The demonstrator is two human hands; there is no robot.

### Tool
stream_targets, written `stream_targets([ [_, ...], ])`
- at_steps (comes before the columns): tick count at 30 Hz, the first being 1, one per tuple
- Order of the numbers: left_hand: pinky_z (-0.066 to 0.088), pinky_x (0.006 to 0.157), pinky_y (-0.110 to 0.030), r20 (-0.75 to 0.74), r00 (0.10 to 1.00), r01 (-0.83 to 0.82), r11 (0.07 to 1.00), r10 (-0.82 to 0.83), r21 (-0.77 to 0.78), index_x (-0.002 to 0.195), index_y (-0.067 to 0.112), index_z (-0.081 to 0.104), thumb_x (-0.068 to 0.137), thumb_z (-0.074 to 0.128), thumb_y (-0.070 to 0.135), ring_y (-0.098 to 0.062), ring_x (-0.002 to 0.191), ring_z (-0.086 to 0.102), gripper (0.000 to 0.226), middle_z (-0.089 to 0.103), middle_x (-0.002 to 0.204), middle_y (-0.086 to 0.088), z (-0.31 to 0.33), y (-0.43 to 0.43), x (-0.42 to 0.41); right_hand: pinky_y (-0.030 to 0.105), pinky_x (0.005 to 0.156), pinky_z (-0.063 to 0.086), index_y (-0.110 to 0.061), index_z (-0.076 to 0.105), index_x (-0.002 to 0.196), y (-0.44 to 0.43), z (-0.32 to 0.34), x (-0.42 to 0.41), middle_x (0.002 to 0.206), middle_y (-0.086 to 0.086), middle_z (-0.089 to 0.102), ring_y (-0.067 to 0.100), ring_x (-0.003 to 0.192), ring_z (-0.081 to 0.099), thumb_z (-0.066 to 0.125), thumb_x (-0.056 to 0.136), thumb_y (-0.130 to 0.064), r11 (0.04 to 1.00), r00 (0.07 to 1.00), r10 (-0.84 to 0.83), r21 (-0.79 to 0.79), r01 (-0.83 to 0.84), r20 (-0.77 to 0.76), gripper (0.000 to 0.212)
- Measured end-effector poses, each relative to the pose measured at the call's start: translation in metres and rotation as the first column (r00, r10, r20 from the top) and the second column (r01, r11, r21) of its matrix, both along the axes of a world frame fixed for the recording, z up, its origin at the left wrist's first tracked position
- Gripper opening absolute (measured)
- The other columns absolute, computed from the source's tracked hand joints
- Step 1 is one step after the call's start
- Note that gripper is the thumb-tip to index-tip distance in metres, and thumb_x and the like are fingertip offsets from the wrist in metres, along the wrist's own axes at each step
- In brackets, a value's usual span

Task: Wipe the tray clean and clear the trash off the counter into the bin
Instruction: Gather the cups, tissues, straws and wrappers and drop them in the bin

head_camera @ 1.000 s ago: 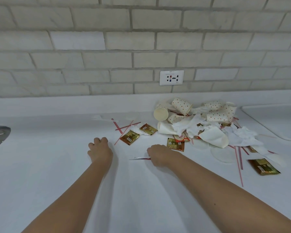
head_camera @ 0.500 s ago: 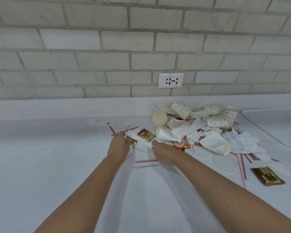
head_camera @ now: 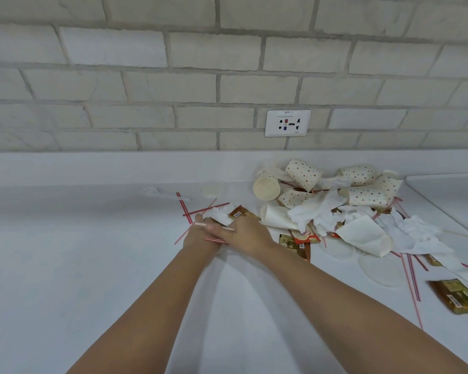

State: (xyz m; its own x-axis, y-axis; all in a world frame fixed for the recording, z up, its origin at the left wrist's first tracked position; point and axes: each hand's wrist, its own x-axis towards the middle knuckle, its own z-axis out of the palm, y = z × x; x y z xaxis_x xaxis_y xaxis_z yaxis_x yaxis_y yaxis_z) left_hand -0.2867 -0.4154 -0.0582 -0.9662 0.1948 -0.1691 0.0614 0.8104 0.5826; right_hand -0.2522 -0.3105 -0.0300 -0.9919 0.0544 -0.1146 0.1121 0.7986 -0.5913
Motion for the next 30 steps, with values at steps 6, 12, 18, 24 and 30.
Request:
stream_targets([
  [6,0.042,0.072,-0.008,-0.025,0.999,0.033,0.998,-0.035,-0.056,0.132,0.005,0.044,0.094,0.05,0.009,0.001,0.083,0.049,0.039,0.051,0.133,-0.013,-0.002,-0.002,-0.004,0.027,0.056,0.031,-0.01,0.053,0.069,0.003,-0.003,-0.002,0.067,0.0,0.049,0.017,0.065,0.048,0.057,0.086,-0.054,0.99,0.995,0.101,-0.1,-0.101,-0.002,0.047],
  [12,0.038,0.07,-0.03,-0.093,0.996,-0.004,0.985,-0.013,-0.175,0.116,0.001,0.045,0.094,0.039,0.008,-0.03,0.1,0.057,0.023,0.056,0.108,-0.017,-0.002,-0.002,-0.002,0.025,0.057,0.035,-0.009,0.045,0.1,0.011,0.009,-0.047,0.098,0.012,0.054,0.027,0.089,0.054,0.053,0.093,-0.032,0.987,0.989,-0.117,0.099,0.126,-0.093,0.025],
  [18,0.033,0.061,-0.029,-0.178,0.984,-0.029,0.995,0.011,-0.098,0.105,0.003,0.047,0.098,0.035,0.015,-0.02,0.073,0.046,0.018,0.049,0.08,-0.006,-0.008,-0.009,0.003,0.031,0.082,0.042,-0.01,0.042,0.13,-0.004,-0.007,-0.067,0.128,0.011,0.04,0.024,0.116,0.048,0.052,0.089,-0.05,0.936,0.98,-0.169,0.327,0.128,0.101,0.059],
  [24,0.033,0.063,-0.03,-0.229,0.972,-0.059,0.998,0.054,-0.011,0.096,0.008,0.044,0.097,0.036,0.017,-0.021,0.074,0.045,0.012,0.047,0.077,-0.002,-0.01,-0.011,0.004,0.032,0.085,0.045,-0.003,0.05,0.124,-0.01,-0.011,-0.053,0.129,0.014,0.054,0.029,0.117,0.055,0.047,0.093,-0.009,0.939,0.984,-0.115,0.337,0.063,0.135,0.032],
  [30,0.027,0.053,-0.028,-0.257,0.963,-0.075,0.997,0.076,0.015,0.089,0.008,0.039,0.097,0.035,0.014,-0.021,0.068,0.045,0.011,0.038,0.063,0.004,-0.014,-0.012,0.009,0.023,0.05,0.031,-0.013,0.038,0.067,0.002,-0.011,-0.02,0.073,0.0,0.041,0.022,0.073,0.05,0.047,0.09,-0.005,0.984,0.987,-0.052,0.176,0.025,0.149,0.026],
])
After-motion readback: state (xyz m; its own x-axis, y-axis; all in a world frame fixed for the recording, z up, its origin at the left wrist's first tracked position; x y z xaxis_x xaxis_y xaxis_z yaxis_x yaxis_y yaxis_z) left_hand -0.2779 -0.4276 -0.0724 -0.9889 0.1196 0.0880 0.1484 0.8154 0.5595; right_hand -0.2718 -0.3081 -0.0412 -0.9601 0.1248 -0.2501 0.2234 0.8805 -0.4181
